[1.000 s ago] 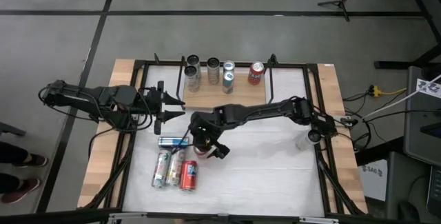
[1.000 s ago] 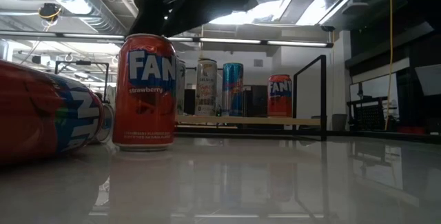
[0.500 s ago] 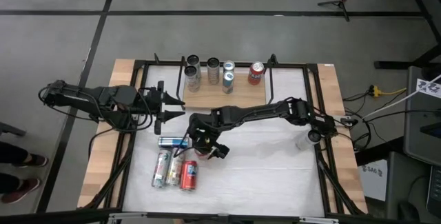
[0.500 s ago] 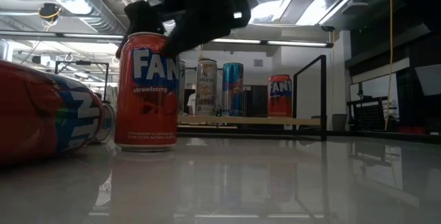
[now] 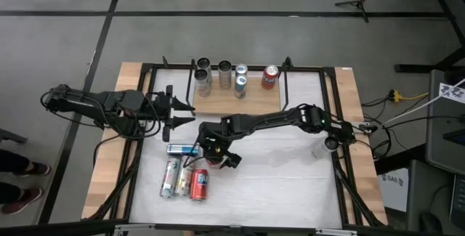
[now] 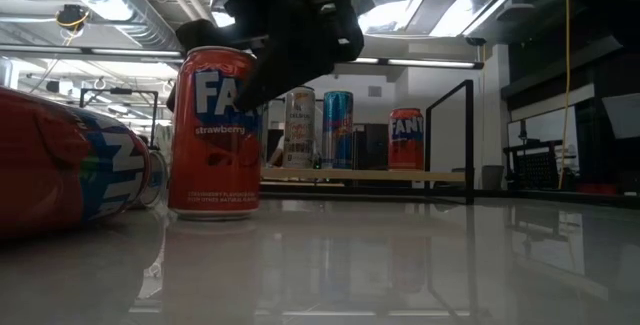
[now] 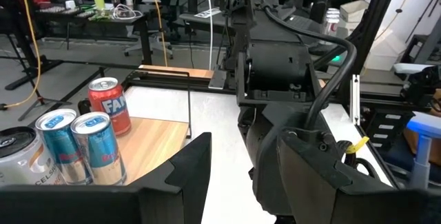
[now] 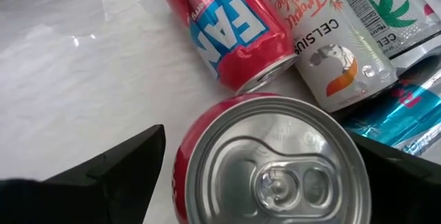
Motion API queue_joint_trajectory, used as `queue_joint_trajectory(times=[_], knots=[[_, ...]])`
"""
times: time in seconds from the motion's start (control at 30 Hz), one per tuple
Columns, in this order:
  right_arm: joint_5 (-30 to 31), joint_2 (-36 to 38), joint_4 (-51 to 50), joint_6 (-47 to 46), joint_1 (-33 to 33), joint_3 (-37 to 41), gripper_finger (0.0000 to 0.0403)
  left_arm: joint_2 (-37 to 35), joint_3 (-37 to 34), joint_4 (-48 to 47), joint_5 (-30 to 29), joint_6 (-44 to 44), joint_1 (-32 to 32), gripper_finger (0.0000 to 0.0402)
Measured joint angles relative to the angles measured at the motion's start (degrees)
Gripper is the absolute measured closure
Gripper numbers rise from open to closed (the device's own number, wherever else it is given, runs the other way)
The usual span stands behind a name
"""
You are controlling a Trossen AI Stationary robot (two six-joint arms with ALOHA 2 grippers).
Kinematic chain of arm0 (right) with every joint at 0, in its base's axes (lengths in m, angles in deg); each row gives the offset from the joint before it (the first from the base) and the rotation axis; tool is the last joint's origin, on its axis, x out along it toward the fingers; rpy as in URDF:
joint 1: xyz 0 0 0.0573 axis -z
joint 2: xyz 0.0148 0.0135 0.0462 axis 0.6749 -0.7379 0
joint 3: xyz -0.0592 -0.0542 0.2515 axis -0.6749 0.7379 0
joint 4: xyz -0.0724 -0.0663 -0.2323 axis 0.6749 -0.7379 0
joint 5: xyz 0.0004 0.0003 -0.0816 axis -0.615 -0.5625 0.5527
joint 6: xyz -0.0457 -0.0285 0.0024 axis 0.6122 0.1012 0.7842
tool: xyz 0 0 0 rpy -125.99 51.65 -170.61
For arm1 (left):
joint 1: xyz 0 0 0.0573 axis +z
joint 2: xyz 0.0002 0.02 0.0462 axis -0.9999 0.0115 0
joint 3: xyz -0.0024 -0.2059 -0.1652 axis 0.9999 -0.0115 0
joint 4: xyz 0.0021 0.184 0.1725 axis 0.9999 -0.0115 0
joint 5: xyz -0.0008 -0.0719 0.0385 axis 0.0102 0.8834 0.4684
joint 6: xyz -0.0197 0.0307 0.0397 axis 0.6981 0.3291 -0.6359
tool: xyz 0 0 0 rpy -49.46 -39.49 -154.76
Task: Place canned beverage on shelf
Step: Put the right red soda can on the shelf
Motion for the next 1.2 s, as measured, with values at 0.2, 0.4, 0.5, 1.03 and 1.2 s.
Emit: queue_joint_trajectory(times=[0.2,0.4,0.5,1.03,1.2], knots=[[0.09,0.00,-0.17,-2.76,0.00,0.00,0.0049,0.00,0.00,0.00,0.00,0.00,0.00,0.0243],[0.93,0.00,-0.33,-5.56,-0.02,-0.02,0.0113,0.00,0.00,0.00,0.00,0.00,0.00,0.0243],[2.15,0.00,-0.37,-7.39,-0.04,-0.10,0.0116,0.00,0.00,0.00,0.00,0.00,0.00,0.0243],[7.71,1.56,-5.23,-16.37,-0.13,-0.07,0.0114,0.00,0.00,0.02,0.00,0.37,0.00,0.0243],[11.41,3.08,-9.22,-16.42,0.09,0.08,0.0108,0.01,0.00,0.00,0.00,0.21,0.00,0.0243]])
